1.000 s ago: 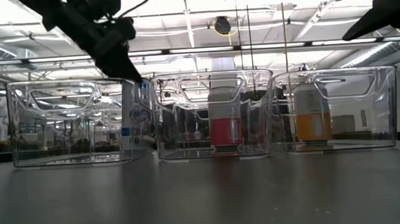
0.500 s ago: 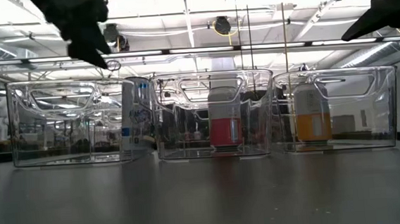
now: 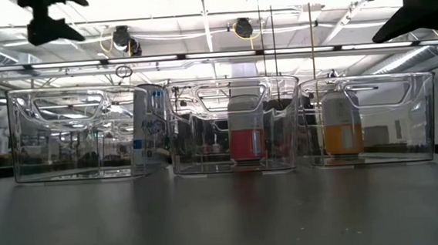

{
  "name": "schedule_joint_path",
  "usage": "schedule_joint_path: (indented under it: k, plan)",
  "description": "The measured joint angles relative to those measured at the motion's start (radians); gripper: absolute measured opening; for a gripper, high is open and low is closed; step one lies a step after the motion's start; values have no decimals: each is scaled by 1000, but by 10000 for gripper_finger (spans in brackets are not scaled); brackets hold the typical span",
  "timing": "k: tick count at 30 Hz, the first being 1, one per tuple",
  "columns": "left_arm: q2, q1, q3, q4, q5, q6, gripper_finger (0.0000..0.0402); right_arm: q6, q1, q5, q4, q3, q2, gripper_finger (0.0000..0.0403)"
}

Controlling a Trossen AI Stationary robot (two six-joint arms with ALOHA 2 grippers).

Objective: Sort soda cans
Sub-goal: Put the pink-white soda can into the middle transparent bin

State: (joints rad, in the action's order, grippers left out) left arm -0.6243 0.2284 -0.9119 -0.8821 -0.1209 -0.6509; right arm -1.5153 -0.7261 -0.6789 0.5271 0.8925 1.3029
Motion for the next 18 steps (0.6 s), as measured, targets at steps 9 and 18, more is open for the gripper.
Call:
schedule_joint_path:
  k: [9, 18]
  plan:
    - [-27, -258, -1, 0, 167, -252, 329, 52, -2, 33, -6, 0, 0, 313]
    - [-230, -518, 0, 1, 286, -426, 329, 66, -2, 60, -14, 0, 0, 313]
